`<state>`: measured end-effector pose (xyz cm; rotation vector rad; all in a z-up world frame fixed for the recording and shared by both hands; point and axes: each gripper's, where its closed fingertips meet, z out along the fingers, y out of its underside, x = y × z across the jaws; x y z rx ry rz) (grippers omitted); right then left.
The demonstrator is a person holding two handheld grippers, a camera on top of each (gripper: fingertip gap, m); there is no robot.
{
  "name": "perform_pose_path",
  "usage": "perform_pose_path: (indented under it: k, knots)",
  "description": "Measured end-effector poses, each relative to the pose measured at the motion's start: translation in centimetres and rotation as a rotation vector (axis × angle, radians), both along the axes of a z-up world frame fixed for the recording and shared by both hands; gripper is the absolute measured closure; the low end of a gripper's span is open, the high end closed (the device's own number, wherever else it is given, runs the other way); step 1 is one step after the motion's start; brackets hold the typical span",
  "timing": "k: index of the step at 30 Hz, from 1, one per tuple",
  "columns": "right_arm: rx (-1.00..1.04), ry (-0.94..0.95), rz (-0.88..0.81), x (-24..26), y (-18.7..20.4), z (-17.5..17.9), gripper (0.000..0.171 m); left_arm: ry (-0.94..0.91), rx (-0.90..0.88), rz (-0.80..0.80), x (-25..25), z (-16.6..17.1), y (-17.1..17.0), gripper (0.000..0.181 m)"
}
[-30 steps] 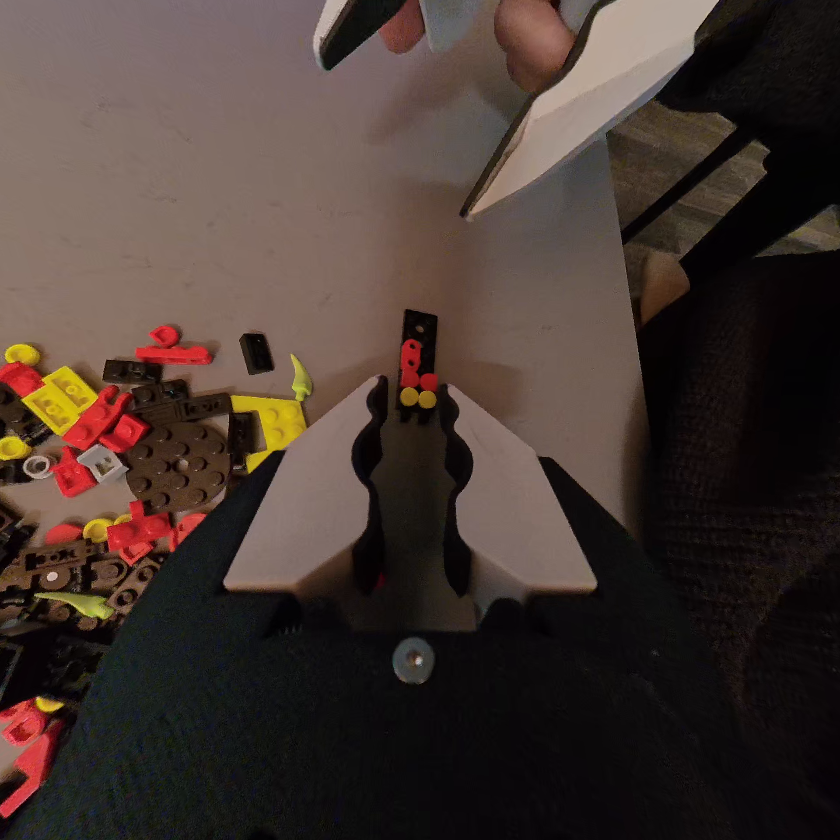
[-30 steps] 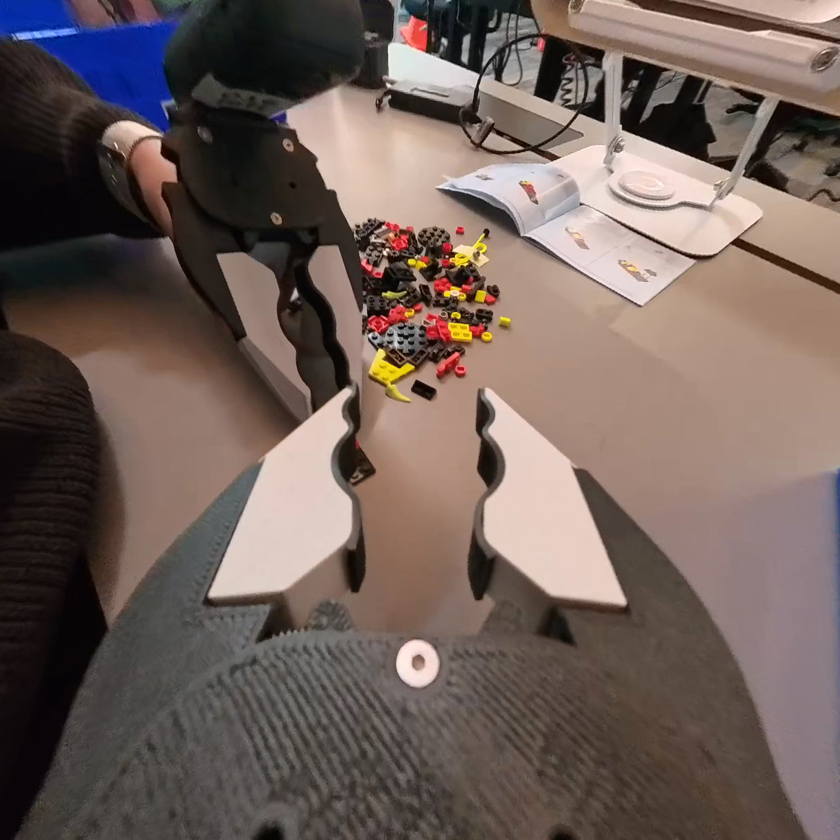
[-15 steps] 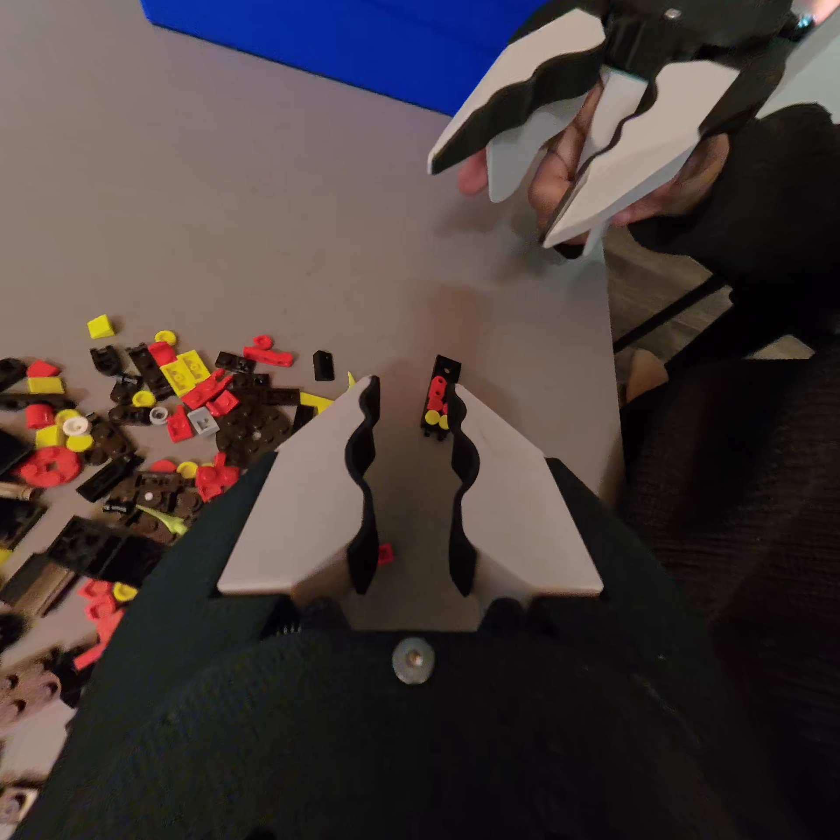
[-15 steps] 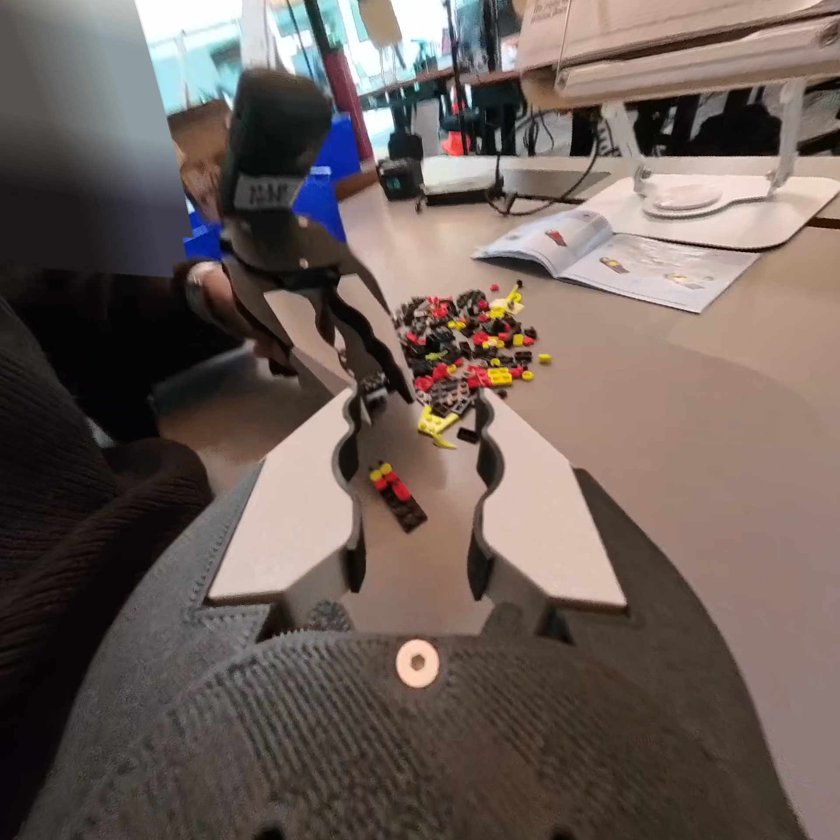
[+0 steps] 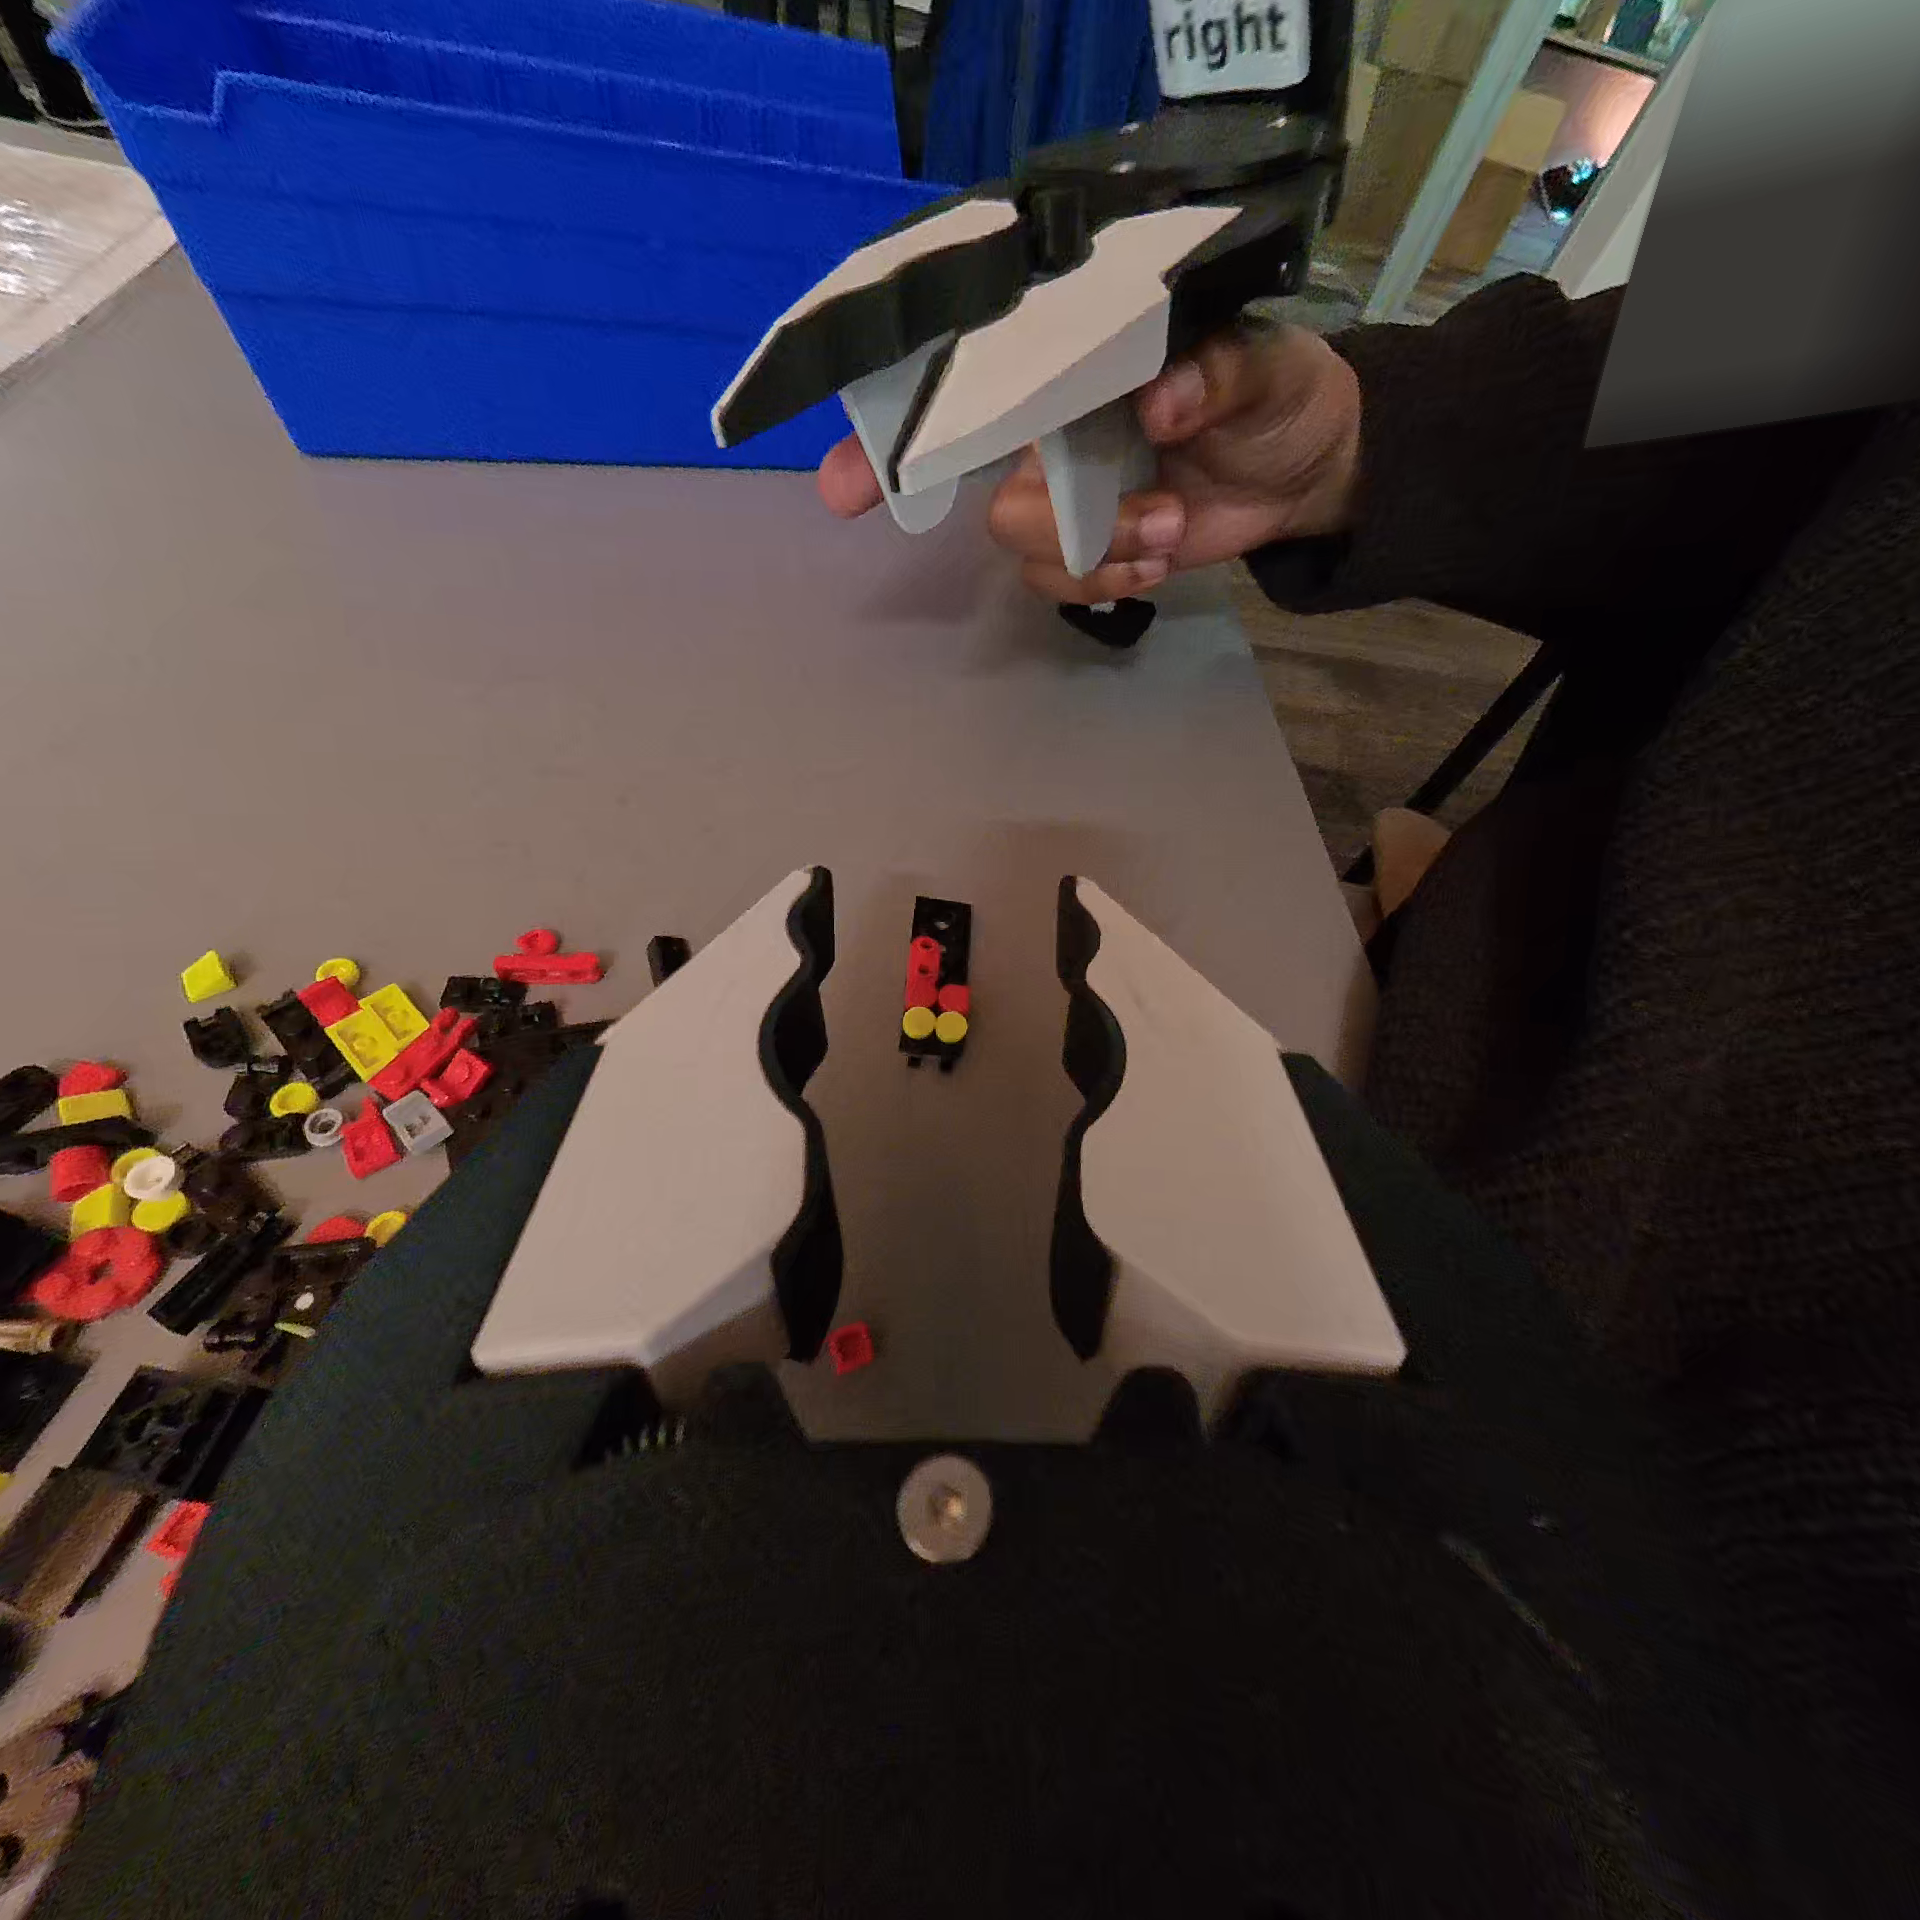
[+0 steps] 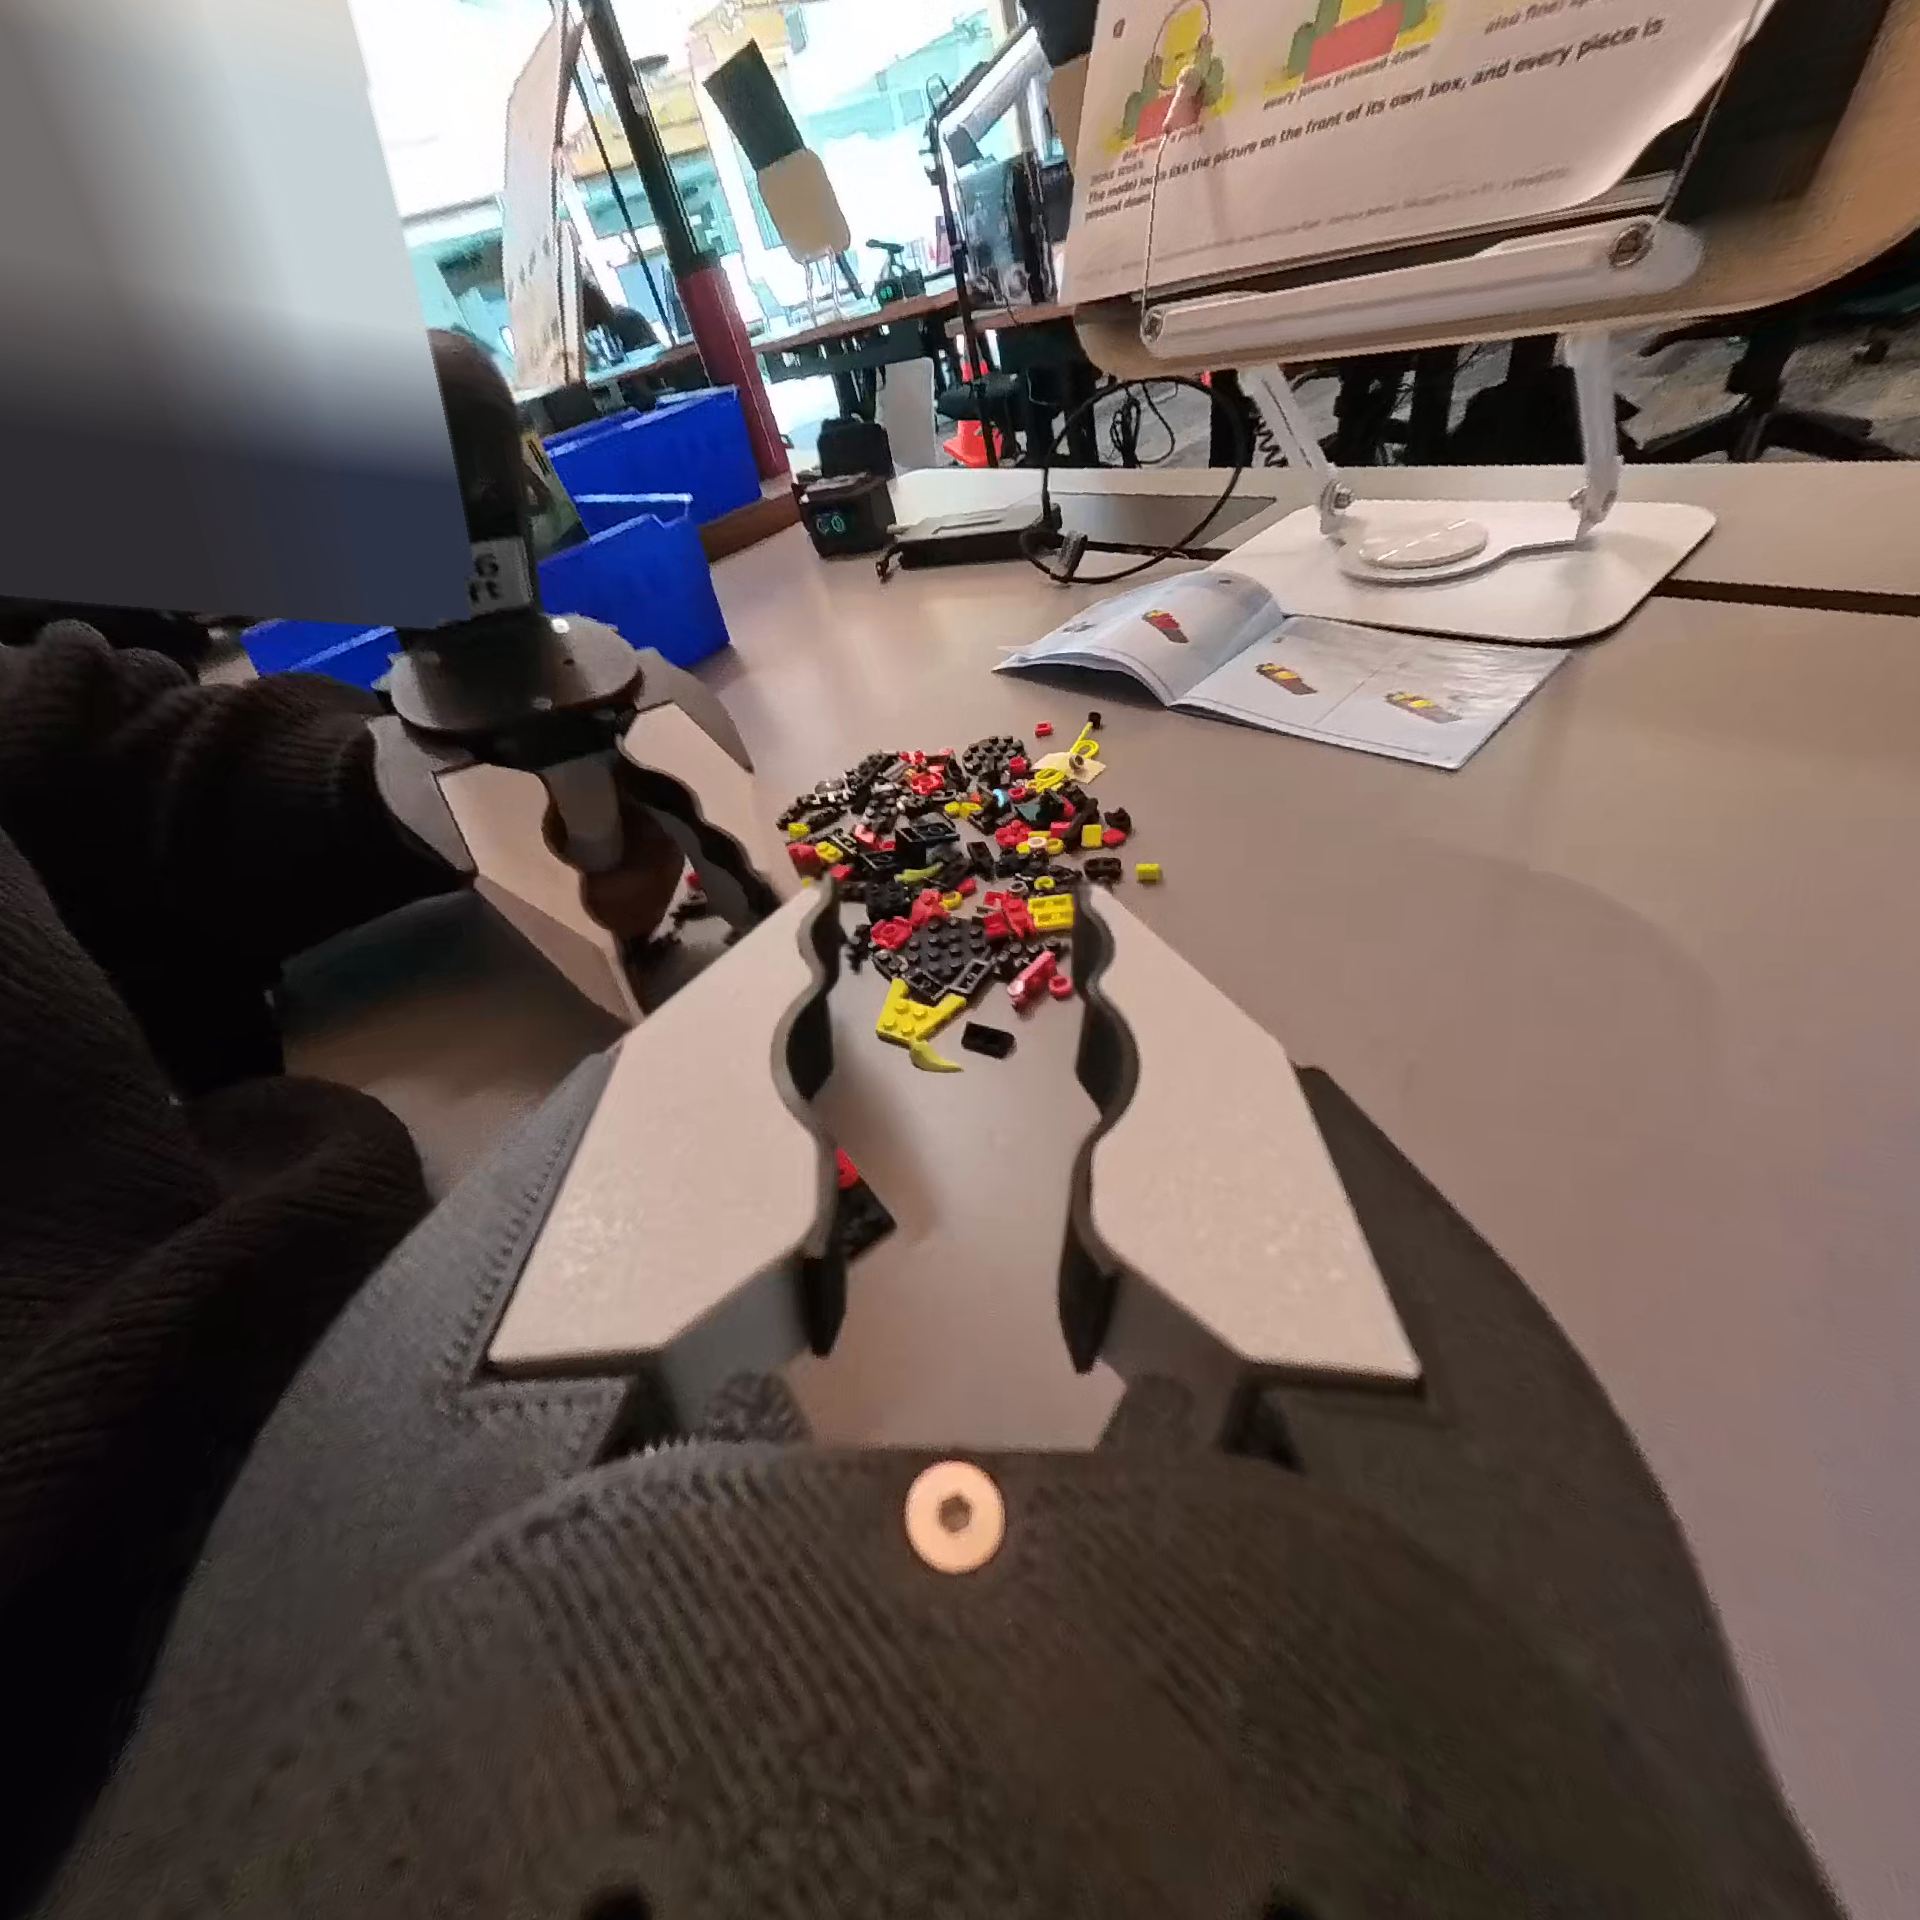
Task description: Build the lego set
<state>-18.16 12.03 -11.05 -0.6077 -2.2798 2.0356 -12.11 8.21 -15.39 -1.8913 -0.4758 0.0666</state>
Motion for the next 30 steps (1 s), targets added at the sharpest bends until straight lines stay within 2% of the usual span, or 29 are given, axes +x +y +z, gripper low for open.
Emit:
perform_pose_path:
  k: [5,11,13,16,18,21,24,27,30]
  knots:
    - [0.082,0.080,0.004,0.5,-0.4,-0.8,0.132,-0.005,0.010,0.024,-0.6,0.1,-0.5,0.144]
    - [0.051,0.070,0.016,0.7,-0.4,-0.3,0.132,-0.020,0.073,0.067,-1.3,1.1,-0.9,0.143]
    - [-0.068,0.012,0.072,1.4,-0.5,1.4,0.132,-0.019,0.230,0.110,-1.8,3.7,-1.3,0.116]
    - [-0.391,-0.166,0.155,1.3,0.4,5.9,0.132,-0.029,0.572,0.258,-3.4,9.0,-5.2,0.115]
    - [-0.430,-0.203,0.166,0.5,0.5,6.2,0.133,-0.031,0.596,0.393,-4.6,8.8,-8.4,0.120]
    - [-0.181,-0.151,0.116,-0.9,-1.8,2.7,0.134,-0.010,0.449,0.602,-5.5,6.0,-12.2,0.145]
    - [0.142,-0.050,0.080,-2.1,-4.1,-1.9,0.134,-0.007,0.426,0.661,-4.4,5.6,-13.6,0.181]
    - [0.372,0.052,0.097,-2.5,-5.4,-5.3,0.138,0.005,0.385,0.658,-2.8,5.2,-13.7,0.181]
    - [0.409,0.092,0.142,-2.3,-7.1,-5.7,0.138,0.034,0.298,0.707,-1.9,4.3,-14.6,0.181]
